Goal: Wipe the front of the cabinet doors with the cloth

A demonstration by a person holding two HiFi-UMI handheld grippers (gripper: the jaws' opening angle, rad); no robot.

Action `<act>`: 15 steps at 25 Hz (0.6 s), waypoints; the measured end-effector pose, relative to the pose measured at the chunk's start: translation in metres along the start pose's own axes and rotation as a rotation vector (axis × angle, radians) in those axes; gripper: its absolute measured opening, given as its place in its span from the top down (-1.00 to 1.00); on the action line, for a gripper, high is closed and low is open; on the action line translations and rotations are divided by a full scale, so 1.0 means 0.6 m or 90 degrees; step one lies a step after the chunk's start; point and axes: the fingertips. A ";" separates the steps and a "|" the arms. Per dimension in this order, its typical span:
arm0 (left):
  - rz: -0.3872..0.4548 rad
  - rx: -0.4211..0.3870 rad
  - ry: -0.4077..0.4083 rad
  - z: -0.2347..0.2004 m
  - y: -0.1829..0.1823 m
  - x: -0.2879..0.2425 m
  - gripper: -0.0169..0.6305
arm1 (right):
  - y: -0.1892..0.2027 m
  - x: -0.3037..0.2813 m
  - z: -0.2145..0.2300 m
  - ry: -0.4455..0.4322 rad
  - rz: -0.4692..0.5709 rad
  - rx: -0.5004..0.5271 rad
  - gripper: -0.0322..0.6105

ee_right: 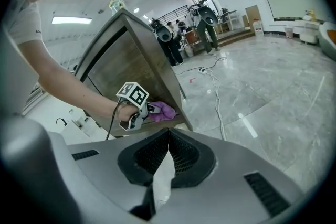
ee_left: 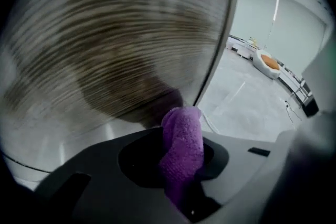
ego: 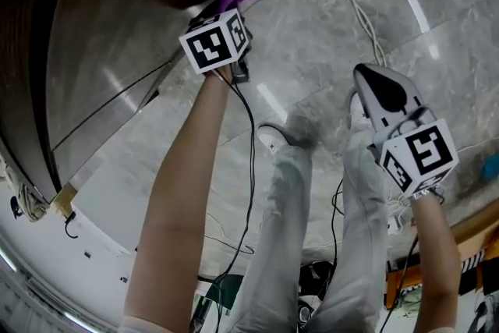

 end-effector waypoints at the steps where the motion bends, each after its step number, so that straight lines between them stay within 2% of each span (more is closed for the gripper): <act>1: -0.010 0.001 -0.001 -0.013 0.013 -0.001 0.68 | -0.001 -0.007 -0.008 -0.002 0.001 0.001 0.82; 5: -0.035 -0.045 -0.008 -0.072 0.050 0.000 0.68 | -0.012 -0.039 -0.040 -0.012 0.007 0.011 0.82; 15: -0.087 -0.074 -0.051 -0.231 0.145 0.040 0.67 | -0.002 -0.083 -0.108 -0.021 -0.010 0.025 0.82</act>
Point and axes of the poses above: the fingertips, and each gripper's own axes: x backward along the fingers, z to its right, y out of its underside, and after that the axes turned 7 degrees about -y, right-handed
